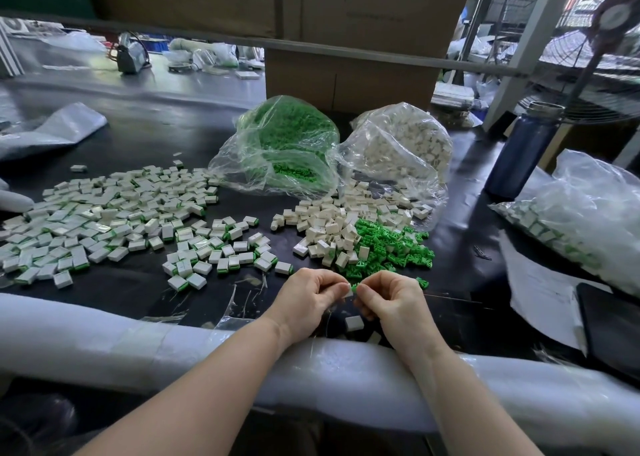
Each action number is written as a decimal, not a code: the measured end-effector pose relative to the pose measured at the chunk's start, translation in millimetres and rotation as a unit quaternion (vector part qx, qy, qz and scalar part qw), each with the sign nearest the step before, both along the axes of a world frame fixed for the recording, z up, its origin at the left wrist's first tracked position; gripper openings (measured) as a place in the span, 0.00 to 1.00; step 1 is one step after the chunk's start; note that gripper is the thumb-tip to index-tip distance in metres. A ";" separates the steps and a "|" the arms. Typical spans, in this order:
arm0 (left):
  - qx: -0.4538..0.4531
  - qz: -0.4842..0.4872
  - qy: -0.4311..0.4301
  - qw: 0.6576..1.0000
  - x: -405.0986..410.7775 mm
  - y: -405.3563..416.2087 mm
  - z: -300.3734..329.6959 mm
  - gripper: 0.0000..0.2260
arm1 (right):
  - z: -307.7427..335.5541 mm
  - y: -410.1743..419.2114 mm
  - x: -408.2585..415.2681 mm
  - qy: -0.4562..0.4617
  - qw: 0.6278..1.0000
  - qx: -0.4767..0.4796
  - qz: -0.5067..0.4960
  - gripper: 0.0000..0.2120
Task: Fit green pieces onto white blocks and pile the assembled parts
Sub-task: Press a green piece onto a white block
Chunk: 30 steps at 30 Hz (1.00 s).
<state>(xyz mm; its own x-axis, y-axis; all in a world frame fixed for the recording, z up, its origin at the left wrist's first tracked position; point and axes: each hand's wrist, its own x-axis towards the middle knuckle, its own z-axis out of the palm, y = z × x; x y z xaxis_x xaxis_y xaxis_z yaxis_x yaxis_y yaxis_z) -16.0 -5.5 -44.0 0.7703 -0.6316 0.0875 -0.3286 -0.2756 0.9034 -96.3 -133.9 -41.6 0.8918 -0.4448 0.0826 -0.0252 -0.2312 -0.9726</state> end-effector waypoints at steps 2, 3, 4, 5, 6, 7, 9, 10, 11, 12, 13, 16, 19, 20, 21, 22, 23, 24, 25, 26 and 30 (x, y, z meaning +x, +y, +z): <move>0.012 -0.006 -0.009 1.000 -0.1 0.2 -0.8 0.05 | 1.0 0.8 -0.5 0.012 1.000 -0.023 0.011 0.08; 0.020 -0.011 -0.020 1.000 -0.2 0.1 -1.3 0.05 | 1.4 1.1 -1.0 0.017 0.999 -0.040 0.016 0.08; 0.027 -0.015 -0.031 0.999 -0.2 -0.3 -1.6 0.06 | 1.8 1.3 -1.0 0.022 0.998 -0.057 0.019 0.08; 0.031 -0.015 -0.041 0.999 -0.4 -0.5 -1.9 0.06 | 1.9 1.4 -0.9 0.025 0.997 -0.066 0.019 0.08; 0.029 -0.013 -0.048 0.998 -0.7 -0.9 -2.0 0.06 | 1.9 1.2 -0.5 0.023 0.998 -0.061 0.017 0.08; 0.024 -0.009 -0.052 0.998 -1.1 -1.2 -1.9 0.06 | 1.6 1.1 -0.1 0.017 0.999 -0.045 0.013 0.08; 0.005 0.001 -0.042 0.999 -2.5 -1.9 -1.0 0.06 | 1.3 0.6 0.6 0.001 1.000 -0.005 0.000 0.07; -0.005 0.000 -0.030 1.000 -3.0 -2.2 -0.7 0.06 | 1.2 0.2 0.9 -0.008 1.000 0.010 -0.007 0.07; -0.014 -0.005 -0.016 1.000 -3.4 -2.8 -0.7 0.07 | 1.3 0.0 0.8 -0.017 1.000 0.024 -0.011 0.07; -0.019 -0.011 -0.002 1.000 -4.0 -3.0 -0.7 0.07 | 1.5 -0.1 0.6 -0.024 0.999 0.034 -0.013 0.07; -0.023 -0.014 0.009 1.000 -4.7 -3.0 -0.3 0.07 | 1.7 -0.2 0.3 -0.029 0.999 0.038 -0.015 0.07; -0.030 -0.007 0.024 0.999 -5.3 -3.2 1.2 0.07 | 2.3 0.2 -0.4 -0.036 0.999 0.037 -0.009 0.07; -0.010 0.003 -0.002 1.000 -5.0 -2.4 1.6 0.05 | 2.5 1.0 -1.7 -0.045 0.998 0.032 0.011 0.07; -0.005 0.003 -0.007 1.000 -4.9 -2.0 1.9 0.05 | 2.7 1.4 -2.1 -0.045 0.998 0.031 0.017 0.07; -0.001 0.002 -0.009 1.000 -5.1 -1.3 2.4 0.04 | 2.9 1.6 -2.4 -0.045 0.998 0.030 0.021 0.07; 0.001 0.000 -0.008 1.000 -5.4 -0.5 3.3 0.04 | 3.0 1.7 -2.5 -0.045 0.998 0.030 0.025 0.08; 0.000 -0.002 -0.004 1.000 -5.8 -0.1 4.6 0.05 | 2.8 1.5 -2.7 -0.046 0.998 0.032 0.027 0.08; -0.004 -0.004 0.004 1.000 -6.1 -0.3 6.2 0.05 | 2.8 1.0 -2.8 -0.047 0.998 0.034 0.028 0.09; -0.012 -0.008 0.016 1.000 -6.4 -0.5 7.8 0.05 | 2.7 0.4 -2.9 -0.048 0.998 0.035 0.027 0.09; -0.023 -0.011 0.026 0.999 -6.7 -0.6 9.4 0.05 | 2.6 -0.1 -2.6 -0.050 0.998 0.035 0.024 0.09; -0.050 -0.012 0.032 0.998 -6.7 -0.9 11.9 0.06 | 0.5 0.2 0.3 -0.035 0.998 0.044 0.037 0.04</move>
